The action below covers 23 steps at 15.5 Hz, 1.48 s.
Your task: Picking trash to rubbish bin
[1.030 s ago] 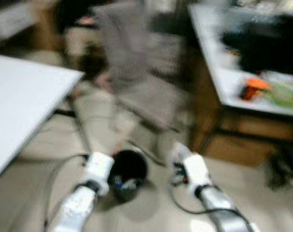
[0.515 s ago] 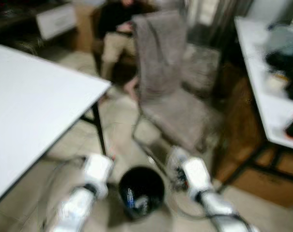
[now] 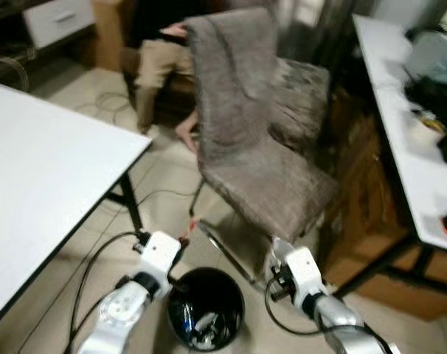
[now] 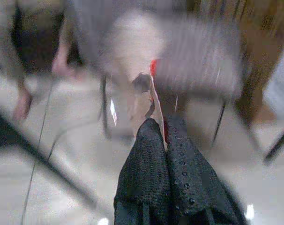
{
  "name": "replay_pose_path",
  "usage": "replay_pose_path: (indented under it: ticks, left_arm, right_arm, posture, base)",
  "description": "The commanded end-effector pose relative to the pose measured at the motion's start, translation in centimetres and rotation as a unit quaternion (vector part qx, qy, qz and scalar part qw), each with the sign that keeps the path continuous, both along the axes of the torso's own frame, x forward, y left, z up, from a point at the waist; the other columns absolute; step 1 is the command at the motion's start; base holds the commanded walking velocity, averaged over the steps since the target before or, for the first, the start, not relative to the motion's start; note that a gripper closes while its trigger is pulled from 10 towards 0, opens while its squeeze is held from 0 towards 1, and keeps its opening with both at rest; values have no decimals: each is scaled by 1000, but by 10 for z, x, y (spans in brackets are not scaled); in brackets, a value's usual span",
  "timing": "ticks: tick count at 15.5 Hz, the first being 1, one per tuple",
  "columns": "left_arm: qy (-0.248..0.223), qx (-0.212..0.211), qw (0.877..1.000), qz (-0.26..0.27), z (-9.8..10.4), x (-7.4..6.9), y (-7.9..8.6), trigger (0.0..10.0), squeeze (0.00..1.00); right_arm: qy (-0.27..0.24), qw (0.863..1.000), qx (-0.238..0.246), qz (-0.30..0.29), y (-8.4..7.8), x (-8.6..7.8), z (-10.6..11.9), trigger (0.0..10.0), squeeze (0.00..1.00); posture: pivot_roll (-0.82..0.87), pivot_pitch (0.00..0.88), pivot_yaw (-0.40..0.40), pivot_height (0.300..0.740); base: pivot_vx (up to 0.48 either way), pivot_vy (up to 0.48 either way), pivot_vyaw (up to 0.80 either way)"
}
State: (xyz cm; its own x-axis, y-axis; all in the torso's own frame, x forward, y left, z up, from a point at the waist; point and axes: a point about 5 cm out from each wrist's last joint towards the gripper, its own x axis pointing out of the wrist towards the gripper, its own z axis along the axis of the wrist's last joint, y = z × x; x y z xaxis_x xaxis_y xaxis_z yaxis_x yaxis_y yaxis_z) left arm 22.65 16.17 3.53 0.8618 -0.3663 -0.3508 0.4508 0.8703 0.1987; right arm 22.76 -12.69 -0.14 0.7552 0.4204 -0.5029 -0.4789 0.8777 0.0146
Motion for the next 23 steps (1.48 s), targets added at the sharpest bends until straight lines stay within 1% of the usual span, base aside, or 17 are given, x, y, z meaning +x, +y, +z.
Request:
replay_pose_path:
  ticks: [1, 3, 5, 7, 9, 10, 11, 13, 15, 16, 19, 22, 23]
  left_arm:
    - [30, 8, 1000, -3, -9, -6, 1, 10000, 0]
    - [45, 25, 999, -10, -14, -8, 4, 10000, 0]
    - [54, 32, 998, -16, -15, -9, 6, 10000, 0]
    - [60, 35, 997, -15, -15, -9, 8, 10000, 0]
    - [64, 38, 997, -15, -14, -10, 13, 10000, 0]
    - [67, 42, 997, -13, -15, -12, 17, 10000, 0]
    - [68, 44, 997, -10, -15, -12, 18, 10000, 0]
    - [69, 45, 997, -4, -14, -13, 21, 10000, 0]
    - [71, 47, 996, -1, -15, -13, 22, 10000, 0]
    - [71, 48, 996, 1, -15, -14, 23, 10000, 0]
    - [70, 48, 996, 2, -14, -12, 22, 10000, 0]
    - [68, 45, 997, 0, -13, -11, 21, 10000, 0]
    - [67, 42, 997, -3, -13, -11, 19, 10000, 0]
  right_arm:
    - [19, 1000, -3, 22, 5, -7, -6, 10000, 0]
    - [31, 998, -1, 58, 11, -4, -8, 10000, 0]
    - [53, 995, 1, 83, 17, 3, -13, 10000, 0]
    - [66, 992, -14, 110, 25, 10, -18, 10000, 0]
    - [74, 990, 4, 122, 39, 19, -17, 10000, 0]
    - [74, 987, 14, 138, 49, 24, -14, 10000, 0]
    - [70, 986, 16, 149, 53, 26, -12, 10000, 0]
    - [68, 985, 20, 158, 59, 32, -9, 10000, 0]
    - [72, 984, 23, 164, 61, 35, -9, 10000, 0]
    - [77, 983, 28, 167, 62, 35, -10, 10000, 1000]
    - [85, 981, 36, 169, 63, 34, -12, 10000, 1000]
    - [85, 980, 32, 176, 63, 33, -13, 10000, 1000]
    - [79, 982, 25, 172, 60, 34, -13, 10000, 1000]
  posture:
    - [58, 87, -60, 740]
    - [52, 92, -58, 740]
    - [52, 98, -62, 740]
    - [55, 107, -64, 740]
    - [63, 114, -66, 740]
    - [68, 118, -69, 740]
    - [74, 120, -75, 740]
    - [77, 120, -79, 740]
    - [79, 120, -82, 740]
    - [78, 119, -83, 740]
    - [75, 118, -80, 740]
    - [75, 115, -76, 740]
    - [75, 114, -78, 740]
  base:
    - [0, 0, 0]
    - [0, 0, 0]
    - [0, 0, 0]
    - [0, 0, 0]
    - [0, 0, 0]
    - [0, 0, 0]
    - [0, 0, 0]
    - [0, 0, 0]
    - [0, 0, 0]
    - [0, 0, 0]
    - [0, 0, 0]
    - [0, 0, 0]
    - [0, 0, 0]
